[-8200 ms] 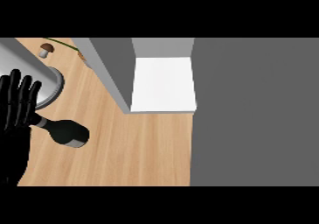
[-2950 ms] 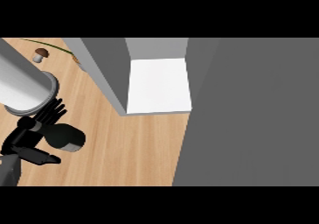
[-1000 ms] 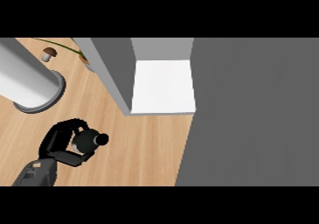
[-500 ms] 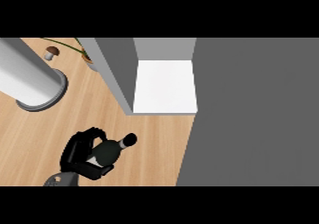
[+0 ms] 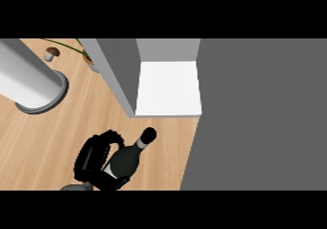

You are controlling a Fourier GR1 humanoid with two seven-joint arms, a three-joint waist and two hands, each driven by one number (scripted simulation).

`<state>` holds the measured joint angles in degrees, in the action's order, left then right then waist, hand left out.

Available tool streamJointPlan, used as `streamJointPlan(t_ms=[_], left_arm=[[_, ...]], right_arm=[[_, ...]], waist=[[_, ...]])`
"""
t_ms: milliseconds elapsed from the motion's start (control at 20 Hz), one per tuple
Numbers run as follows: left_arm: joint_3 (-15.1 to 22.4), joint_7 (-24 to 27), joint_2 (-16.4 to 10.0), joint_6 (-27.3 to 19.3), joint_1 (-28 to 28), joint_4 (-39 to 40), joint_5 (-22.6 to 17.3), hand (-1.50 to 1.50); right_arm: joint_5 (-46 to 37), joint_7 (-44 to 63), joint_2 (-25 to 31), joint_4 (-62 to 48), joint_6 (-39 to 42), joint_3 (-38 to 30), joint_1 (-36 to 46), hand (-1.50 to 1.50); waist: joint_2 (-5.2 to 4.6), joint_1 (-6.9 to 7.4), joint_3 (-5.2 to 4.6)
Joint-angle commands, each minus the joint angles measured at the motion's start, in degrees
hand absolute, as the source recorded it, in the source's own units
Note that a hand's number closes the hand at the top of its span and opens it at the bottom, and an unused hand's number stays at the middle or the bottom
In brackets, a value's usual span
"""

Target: Pick up the wine, place it into the cabinet and close the cabinet

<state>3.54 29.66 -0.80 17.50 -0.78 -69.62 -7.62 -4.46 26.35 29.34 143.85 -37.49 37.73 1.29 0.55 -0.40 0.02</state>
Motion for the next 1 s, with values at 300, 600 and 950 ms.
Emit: streamJointPlan(t_ms=[300, 600, 950], left_arm=[[11.83, -8.07, 0.79, -16.70, 0.30, -14.46, -0.52, 1.50], [13.45, -12.41, 0.79, -24.91, -3.14, -16.78, -0.36, 1.50], [9.22, -12.42, 0.57, -26.72, -12.97, -7.68, 2.71, 1.50]], right_arm=[[-3.17, 1.49, 2.60, 10.78, 0.27, 1.34, -5.28, -1.50], [-5.25, -4.85, 2.53, 10.21, -1.06, 6.17, -10.80, -1.50], [-1.06, -4.31, 3.58, 9.77, 0.20, 1.54, -8.09, -1.50]], waist=[[-0.19, -0.35, -0.04], [-0.13, -0.82, -0.03], [-0.43, -0.51, -0.04]])
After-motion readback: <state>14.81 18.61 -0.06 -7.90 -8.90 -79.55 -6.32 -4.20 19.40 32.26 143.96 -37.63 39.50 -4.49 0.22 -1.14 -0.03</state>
